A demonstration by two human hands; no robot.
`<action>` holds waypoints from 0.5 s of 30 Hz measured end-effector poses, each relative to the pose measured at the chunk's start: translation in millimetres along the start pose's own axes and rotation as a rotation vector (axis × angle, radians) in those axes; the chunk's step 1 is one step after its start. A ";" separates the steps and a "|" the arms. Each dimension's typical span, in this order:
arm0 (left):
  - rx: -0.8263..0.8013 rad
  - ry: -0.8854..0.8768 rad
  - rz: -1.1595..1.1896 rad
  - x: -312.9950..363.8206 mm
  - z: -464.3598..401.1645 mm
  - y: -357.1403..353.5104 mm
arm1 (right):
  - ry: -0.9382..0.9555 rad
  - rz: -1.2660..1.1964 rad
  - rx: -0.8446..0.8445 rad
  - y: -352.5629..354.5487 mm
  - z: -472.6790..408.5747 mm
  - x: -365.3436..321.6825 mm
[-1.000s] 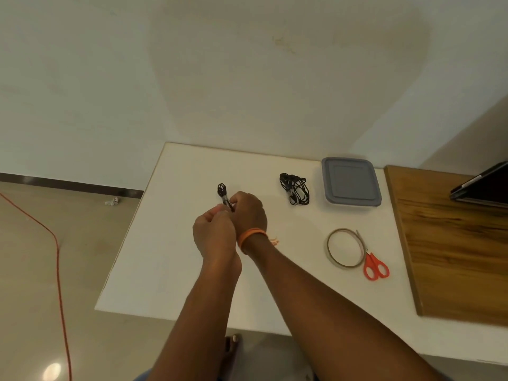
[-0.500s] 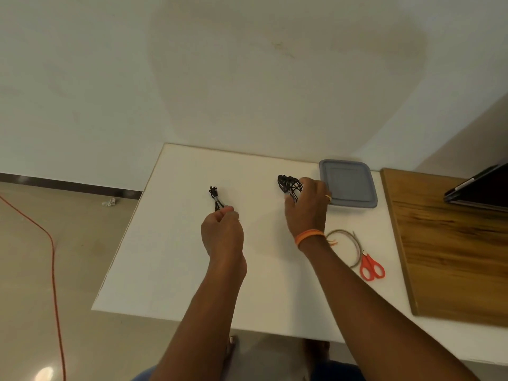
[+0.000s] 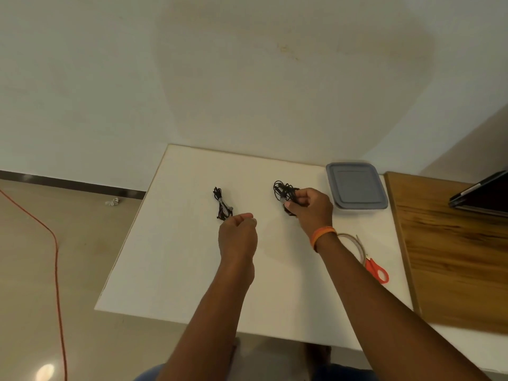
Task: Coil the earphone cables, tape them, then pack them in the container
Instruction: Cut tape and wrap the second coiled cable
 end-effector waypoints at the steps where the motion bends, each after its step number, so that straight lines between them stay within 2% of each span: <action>1: -0.006 0.002 -0.014 -3.2 -2.0 -1.2 | -0.040 -0.087 -0.042 1.8 6.3 -0.9; 6: -0.119 0.082 -0.031 -11.6 -1.3 -12.0 | -0.119 -0.310 -0.234 19.2 49.1 -19.3; 11: -0.412 0.428 0.263 -24.8 16.1 -31.0 | -0.168 -0.391 -0.277 34.8 75.4 -28.9; 15: -0.480 0.544 0.433 -22.6 18.7 -35.2 | -0.279 -0.486 -0.264 45.7 87.1 -25.9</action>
Point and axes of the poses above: each hand's wrist, its own z-axis away from the middle knuckle, its own y-axis out of the back of the hand, x = y × z, the point moved 6 cm from there along -z, towards the middle knuckle, and after that the axes turned 10 degrees about x, right-handed, at the moved point
